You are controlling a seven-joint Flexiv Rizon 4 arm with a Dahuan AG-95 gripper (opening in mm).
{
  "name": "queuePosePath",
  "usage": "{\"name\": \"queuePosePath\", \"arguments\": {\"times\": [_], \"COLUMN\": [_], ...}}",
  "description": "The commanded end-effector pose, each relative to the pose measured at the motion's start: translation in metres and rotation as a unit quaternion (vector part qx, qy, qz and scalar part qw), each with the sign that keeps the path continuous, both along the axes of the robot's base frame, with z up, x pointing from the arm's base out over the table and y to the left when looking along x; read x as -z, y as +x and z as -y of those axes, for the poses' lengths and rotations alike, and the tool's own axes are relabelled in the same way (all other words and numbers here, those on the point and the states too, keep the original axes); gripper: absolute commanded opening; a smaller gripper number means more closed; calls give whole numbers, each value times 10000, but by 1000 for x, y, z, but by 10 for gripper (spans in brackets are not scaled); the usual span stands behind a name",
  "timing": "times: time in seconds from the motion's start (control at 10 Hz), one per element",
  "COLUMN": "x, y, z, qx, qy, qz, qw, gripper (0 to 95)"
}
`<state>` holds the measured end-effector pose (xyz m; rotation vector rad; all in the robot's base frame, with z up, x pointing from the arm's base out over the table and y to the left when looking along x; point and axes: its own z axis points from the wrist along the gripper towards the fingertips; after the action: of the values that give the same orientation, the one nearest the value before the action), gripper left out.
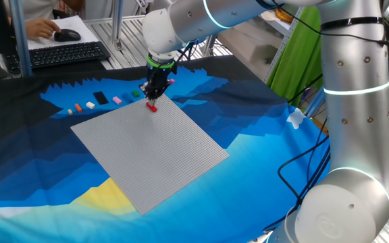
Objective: Stack small Lego blocks randomly, one at a time
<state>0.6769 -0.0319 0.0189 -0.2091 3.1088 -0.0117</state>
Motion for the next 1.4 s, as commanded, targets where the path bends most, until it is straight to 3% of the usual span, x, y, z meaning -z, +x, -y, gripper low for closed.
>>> {"name": "queuePosePath", "arguments": {"times": [0.1,0.4,0.7,0.9,1.0,1.1,1.4], "x": [6,11,0,-1,-2,-5,-9], "y": [3,4,3,6,8,18,44], "z": [-1,-2,0,0,-1,-1,-3], "qx": [-14,-21,-43,-37,8,51,128], "qy": [4,-10,-37,-7,-13,-8,60], "qz": [12,16,-82,-19,28,88,161], "qw": [10000,10000,10000,10000,10000,9999,9998], "gripper": [0,0,0,0,190,380,380]}}
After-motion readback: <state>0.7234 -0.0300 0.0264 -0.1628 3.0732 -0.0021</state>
